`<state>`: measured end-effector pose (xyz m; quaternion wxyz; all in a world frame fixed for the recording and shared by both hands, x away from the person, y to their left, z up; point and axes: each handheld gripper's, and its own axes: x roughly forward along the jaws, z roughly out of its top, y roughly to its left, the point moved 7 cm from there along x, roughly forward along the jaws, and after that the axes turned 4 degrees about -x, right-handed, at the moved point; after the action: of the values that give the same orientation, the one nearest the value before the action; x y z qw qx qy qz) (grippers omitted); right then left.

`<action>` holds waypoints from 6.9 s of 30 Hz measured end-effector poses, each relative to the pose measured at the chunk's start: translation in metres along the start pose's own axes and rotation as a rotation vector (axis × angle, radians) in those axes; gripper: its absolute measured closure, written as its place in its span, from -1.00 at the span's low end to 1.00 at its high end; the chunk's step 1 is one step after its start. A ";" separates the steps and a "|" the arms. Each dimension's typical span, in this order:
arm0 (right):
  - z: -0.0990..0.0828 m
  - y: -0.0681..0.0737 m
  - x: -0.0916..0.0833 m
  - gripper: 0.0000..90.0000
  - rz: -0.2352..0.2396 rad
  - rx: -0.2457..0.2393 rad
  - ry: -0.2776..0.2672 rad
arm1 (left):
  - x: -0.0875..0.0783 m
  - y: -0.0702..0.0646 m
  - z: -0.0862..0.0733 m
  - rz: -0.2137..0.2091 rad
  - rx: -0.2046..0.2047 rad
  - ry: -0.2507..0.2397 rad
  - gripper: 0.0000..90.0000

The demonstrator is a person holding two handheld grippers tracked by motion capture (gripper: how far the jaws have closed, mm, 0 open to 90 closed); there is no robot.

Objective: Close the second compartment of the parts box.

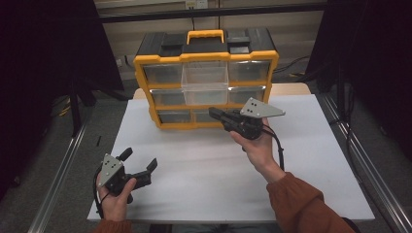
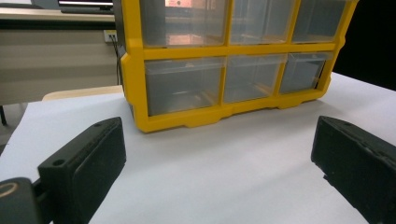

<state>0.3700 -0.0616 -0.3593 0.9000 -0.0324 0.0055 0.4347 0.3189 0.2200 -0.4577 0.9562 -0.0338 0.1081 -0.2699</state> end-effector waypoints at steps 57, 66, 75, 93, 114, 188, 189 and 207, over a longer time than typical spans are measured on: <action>0.006 -0.023 0.024 1.00 -0.073 -0.013 -0.002 | -0.001 0.000 0.001 0.011 -0.001 -0.007 -0.93; 0.007 -0.026 0.025 1.00 -0.084 -0.013 -0.006 | -0.001 0.001 0.001 0.009 -0.001 -0.010 -0.93; 0.006 -0.029 0.024 1.00 -0.074 -0.025 -0.008 | -0.001 0.002 0.001 0.009 0.006 -0.003 -0.93; 0.008 -0.034 0.026 1.00 -0.090 -0.017 -0.016 | -0.001 0.001 0.002 0.013 -0.001 -0.011 -0.93; 0.010 -0.039 0.030 1.00 -0.106 -0.013 -0.014 | -0.001 0.001 0.001 0.009 -0.003 -0.010 -0.93; 0.018 -0.058 0.049 1.00 -0.159 -0.020 -0.011 | -0.002 0.002 0.001 0.013 0.002 -0.007 -0.93; 0.018 -0.058 0.049 1.00 -0.160 -0.015 -0.007 | -0.001 0.001 0.002 0.012 -0.003 -0.011 -0.93; 0.019 -0.065 0.054 1.00 -0.173 -0.018 -0.006 | -0.001 0.001 0.001 0.004 -0.006 -0.011 -0.93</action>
<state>0.4543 -0.0585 -0.3392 0.9339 -0.0395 -0.0037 0.3553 0.3188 0.2214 -0.4564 0.9572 -0.0378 0.1036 -0.2675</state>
